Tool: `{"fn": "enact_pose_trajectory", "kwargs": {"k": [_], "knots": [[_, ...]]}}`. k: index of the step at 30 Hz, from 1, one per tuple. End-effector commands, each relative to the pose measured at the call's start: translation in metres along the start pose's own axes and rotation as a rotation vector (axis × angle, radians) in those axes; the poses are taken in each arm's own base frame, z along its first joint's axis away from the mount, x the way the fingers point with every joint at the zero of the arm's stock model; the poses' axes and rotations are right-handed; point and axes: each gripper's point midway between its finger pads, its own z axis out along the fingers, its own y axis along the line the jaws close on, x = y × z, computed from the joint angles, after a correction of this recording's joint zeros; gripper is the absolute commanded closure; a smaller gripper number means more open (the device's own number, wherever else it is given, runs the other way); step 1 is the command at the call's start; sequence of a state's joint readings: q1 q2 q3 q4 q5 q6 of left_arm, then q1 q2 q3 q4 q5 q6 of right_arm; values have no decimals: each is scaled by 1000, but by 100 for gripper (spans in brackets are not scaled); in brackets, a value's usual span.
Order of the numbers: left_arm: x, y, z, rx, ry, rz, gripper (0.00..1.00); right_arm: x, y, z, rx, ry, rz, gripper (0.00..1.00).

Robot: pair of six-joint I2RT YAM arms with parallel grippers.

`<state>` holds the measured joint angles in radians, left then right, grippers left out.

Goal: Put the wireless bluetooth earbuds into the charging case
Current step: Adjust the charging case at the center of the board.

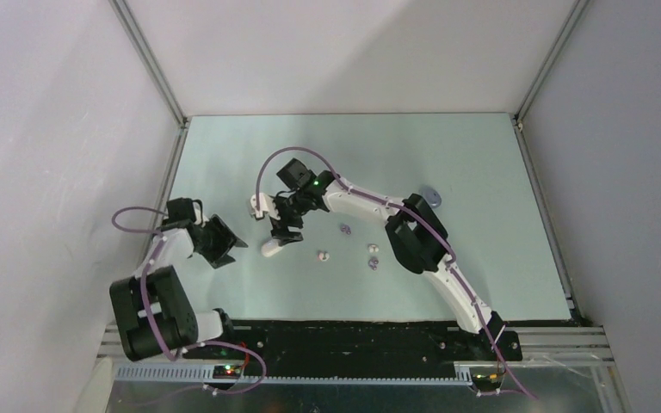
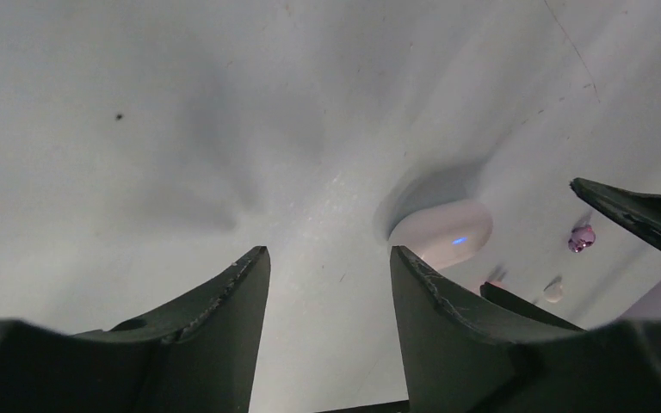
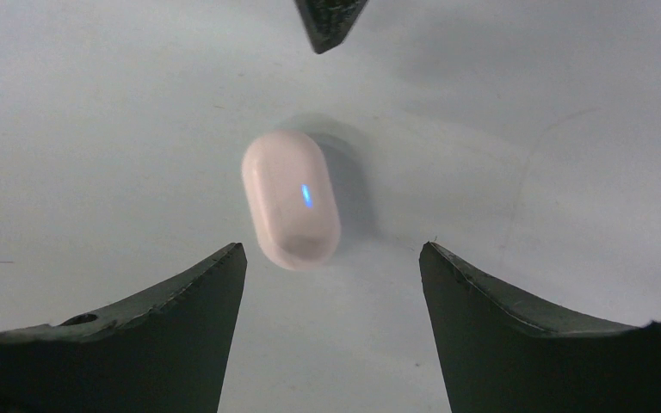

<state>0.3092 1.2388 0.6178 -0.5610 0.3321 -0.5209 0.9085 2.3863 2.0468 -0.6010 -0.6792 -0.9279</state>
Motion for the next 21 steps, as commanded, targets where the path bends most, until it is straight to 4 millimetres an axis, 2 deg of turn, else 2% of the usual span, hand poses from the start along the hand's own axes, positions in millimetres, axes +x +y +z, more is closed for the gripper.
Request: {"fn": "enact_pose_trajectory", "kwargs": {"k": [1, 4, 6, 9, 17, 19, 21], "knots": [[-22, -24, 8, 58, -6, 18, 41, -2, -27, -5, 99, 4, -18, 21], [-27, -34, 15, 57, 23, 39, 42, 4, -22, -3, 78, 14, -22, 20], [-19, -38, 24, 46, 76, 53, 42, 6, -16, -2, 52, 19, -30, 20], [-4, -49, 31, 52, 140, 85, 46, 7, -17, -2, 55, 24, -38, 20], [32, -35, 43, 1, 241, 80, 65, 14, -14, 1, 60, 48, -43, 20], [46, -34, 46, 10, 270, 103, 67, 14, -15, 1, 81, 56, -13, 20], [60, -44, 48, 49, 293, 153, 68, 13, -24, -8, 131, 71, 44, 20]]}}
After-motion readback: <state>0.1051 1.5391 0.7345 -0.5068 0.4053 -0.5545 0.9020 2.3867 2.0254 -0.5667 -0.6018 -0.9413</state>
